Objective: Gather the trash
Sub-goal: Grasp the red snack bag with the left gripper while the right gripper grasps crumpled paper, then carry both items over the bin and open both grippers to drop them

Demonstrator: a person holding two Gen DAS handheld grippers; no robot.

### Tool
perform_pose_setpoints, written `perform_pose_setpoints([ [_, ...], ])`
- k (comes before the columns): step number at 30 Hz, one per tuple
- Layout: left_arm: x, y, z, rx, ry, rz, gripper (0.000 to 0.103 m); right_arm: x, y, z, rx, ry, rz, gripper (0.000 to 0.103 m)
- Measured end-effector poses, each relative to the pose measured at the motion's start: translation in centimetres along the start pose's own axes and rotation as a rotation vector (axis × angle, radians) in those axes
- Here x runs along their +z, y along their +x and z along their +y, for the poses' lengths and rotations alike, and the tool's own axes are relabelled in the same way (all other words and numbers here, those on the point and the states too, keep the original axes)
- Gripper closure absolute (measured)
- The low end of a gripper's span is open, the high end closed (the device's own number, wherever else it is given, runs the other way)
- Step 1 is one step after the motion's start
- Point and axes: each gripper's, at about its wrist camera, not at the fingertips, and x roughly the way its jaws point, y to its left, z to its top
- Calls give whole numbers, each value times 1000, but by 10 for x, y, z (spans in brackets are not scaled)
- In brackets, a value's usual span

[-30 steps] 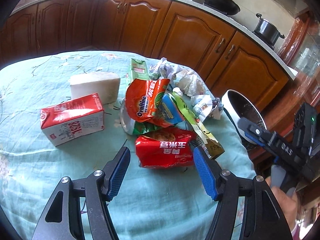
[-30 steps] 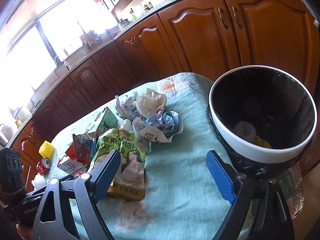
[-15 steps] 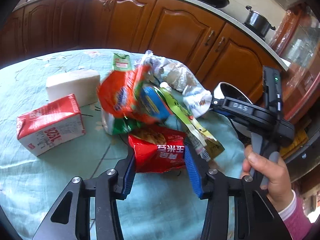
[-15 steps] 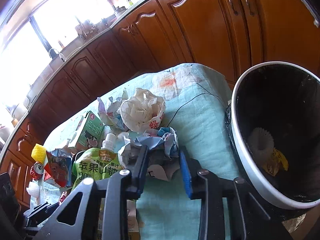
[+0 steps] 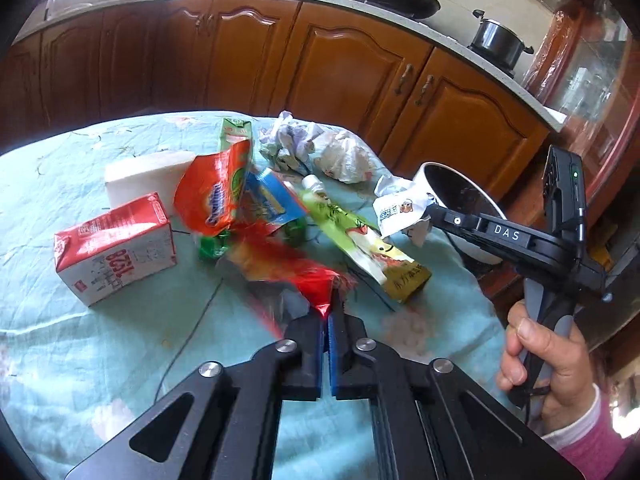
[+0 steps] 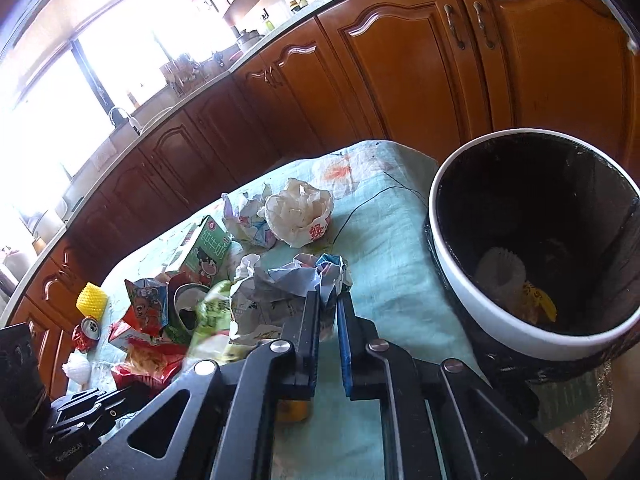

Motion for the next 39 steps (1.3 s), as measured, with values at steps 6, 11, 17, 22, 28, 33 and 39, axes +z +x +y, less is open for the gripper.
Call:
perform_pose_setpoints([
  [6, -3, -22, -6, -17, 26, -33, 103, -8, -27, -2, 8, 10, -32, 94],
  [11, -4, -35, -26, -55, 76, -68, 103, -11, -47, -5, 7, 18, -65, 94],
  [17, 3, -27, -48, -96, 121, -71, 103, -10, -67, -22, -14, 40, -100, 94],
  [22, 14, -7, -71, -122, 162, -69, 103, -10, -84, -40, -47, 65, -128, 94],
  [28, 27, 25, -95, -150, 195, -42, 103, -7, -97, -64, -89, 98, -153, 94],
  [33, 39, 51, -114, -163, 221, -19, 103, -5, -104, -80, -120, 123, -169, 94],
  [39, 58, 81, -134, -177, 228, -1, 103, -1, -111, -96, -154, 135, -184, 94],
])
